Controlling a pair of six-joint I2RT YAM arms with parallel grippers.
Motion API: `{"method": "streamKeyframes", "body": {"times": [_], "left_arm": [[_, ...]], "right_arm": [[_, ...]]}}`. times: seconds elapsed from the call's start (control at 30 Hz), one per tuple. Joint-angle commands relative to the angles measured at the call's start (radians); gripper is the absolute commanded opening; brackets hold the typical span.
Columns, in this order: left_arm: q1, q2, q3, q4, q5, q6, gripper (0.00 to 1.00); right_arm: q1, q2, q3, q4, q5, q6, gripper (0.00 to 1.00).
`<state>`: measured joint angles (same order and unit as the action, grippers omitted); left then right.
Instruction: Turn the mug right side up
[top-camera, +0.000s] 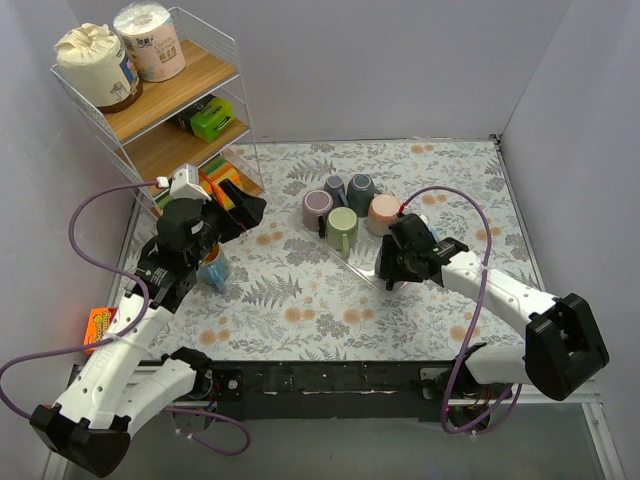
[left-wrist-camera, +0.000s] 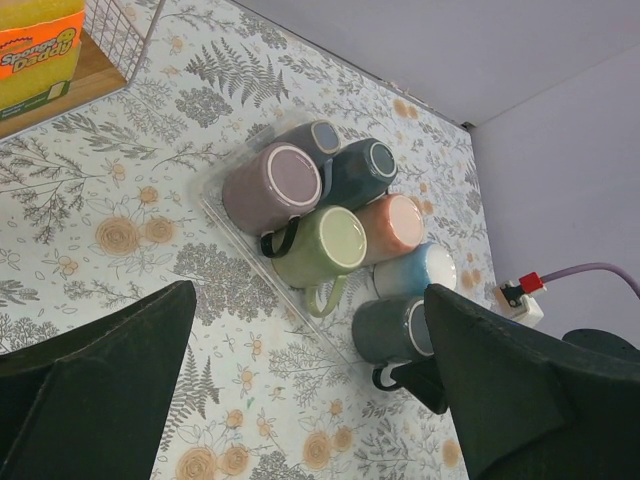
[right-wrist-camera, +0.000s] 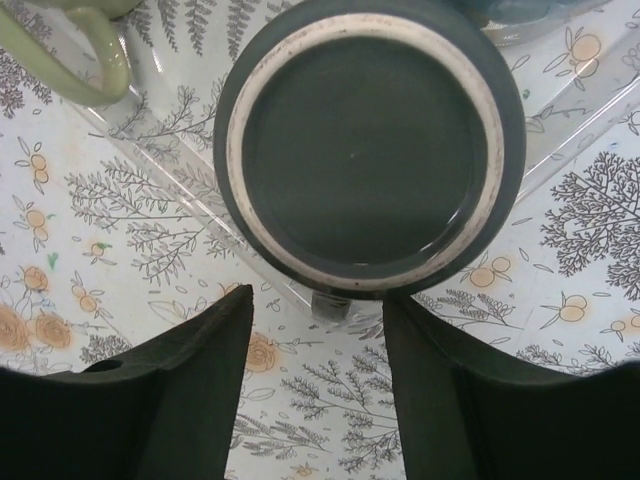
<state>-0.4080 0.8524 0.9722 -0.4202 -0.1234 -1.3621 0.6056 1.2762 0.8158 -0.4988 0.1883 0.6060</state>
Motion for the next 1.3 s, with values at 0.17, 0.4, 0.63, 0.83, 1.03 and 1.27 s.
{"method": "streamKeyframes", "body": {"times": [0.17,0.4,0.63,0.83,1.03,1.27], "left_arm": [[0.001,0.019,0.020,0.023,0.050,-0.022,0.98],[0.001,0.059,0.034,0.009,0.059,-0.048,0.98],[0.001,0.086,0.056,-0.008,0.047,-0.051,0.98],[0.001,0.080,0.054,-0.015,0.036,-0.051,0.98],[0.000,0.086,0.049,-0.020,0.037,-0.052,0.98],[0.001,0.111,0.045,-0.002,0.094,-0.071,0.98]], "right_arm": [[0.006,0.054,-0.030,0.117,0.080,0.021,0.55],[0.006,0.068,-0.024,0.115,0.089,0.011,0.39],[0.006,0.065,-0.017,0.117,0.088,-0.015,0.08],[0.006,0.052,-0.007,0.118,0.071,-0.025,0.01],[0.006,-0.023,0.014,0.134,-0.001,-0.035,0.01],[0.006,-0.118,0.098,0.126,-0.095,-0.020,0.01]]}}
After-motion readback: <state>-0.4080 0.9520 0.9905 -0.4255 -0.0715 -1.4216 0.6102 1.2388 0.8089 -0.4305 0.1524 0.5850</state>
